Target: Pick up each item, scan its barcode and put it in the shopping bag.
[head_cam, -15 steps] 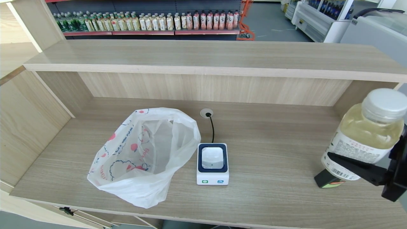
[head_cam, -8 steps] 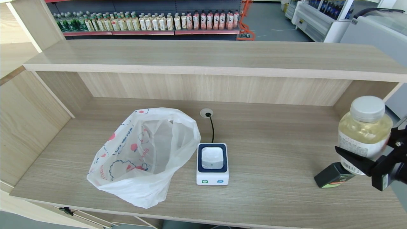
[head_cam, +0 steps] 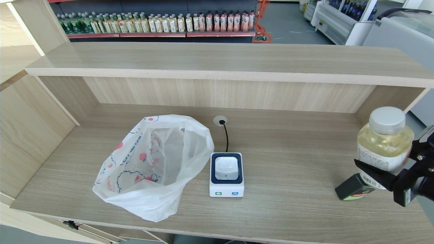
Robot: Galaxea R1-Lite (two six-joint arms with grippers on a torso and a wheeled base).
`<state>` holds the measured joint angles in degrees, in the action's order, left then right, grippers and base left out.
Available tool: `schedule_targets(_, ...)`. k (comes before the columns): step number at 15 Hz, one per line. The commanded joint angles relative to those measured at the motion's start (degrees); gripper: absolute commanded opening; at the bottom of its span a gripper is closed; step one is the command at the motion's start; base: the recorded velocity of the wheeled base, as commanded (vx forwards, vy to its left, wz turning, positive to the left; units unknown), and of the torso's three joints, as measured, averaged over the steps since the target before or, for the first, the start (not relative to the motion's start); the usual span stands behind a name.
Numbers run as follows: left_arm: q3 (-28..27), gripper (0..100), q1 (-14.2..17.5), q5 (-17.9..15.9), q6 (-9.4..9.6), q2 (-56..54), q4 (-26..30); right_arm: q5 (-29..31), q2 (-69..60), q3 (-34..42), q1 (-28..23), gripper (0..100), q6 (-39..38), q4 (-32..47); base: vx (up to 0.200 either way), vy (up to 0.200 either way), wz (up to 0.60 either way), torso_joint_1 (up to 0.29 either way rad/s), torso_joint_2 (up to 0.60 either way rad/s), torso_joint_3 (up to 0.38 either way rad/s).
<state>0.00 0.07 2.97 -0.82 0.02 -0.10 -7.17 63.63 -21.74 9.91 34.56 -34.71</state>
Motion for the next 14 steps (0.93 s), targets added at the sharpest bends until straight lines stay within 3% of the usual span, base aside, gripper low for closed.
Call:
schedule_targets(1, 0.0, 100, 0.01, 0.01, -0.06, -0.02, 0.01, -0.04, -0.09, -0.06, 0.02, 0, 0.07, -0.01, 0.0, 0.2, 0.0, 0.007, 0.0, 0.002)
schedule_targets(10, 0.0, 100, 0.01, 0.01, 0.29, -0.02, 0.01, -0.13, 2.72, -2.17, 1.87, 0, 6.48, -0.36, 0.0, 0.2, 0.0, 0.004, 0.0, 0.002)
schedule_targets(12, 0.0, 100, 0.01, 0.01, 0.29, -0.02, 0.01, -0.04, 6.77, -3.31, 1.87, 0, 7.45, -3.97, 0.0, 0.2, 0.0, 0.002, 0.0, -0.002)
schedule_targets(14, 0.0, 100, 0.01, 0.01, 0.2, -0.02, 0.01, 0.66, 10.37, -3.31, 1.78, 0, 7.98, -8.1, 0.0, 0.0, 0.0, 0.0, 0.0, 0.0)
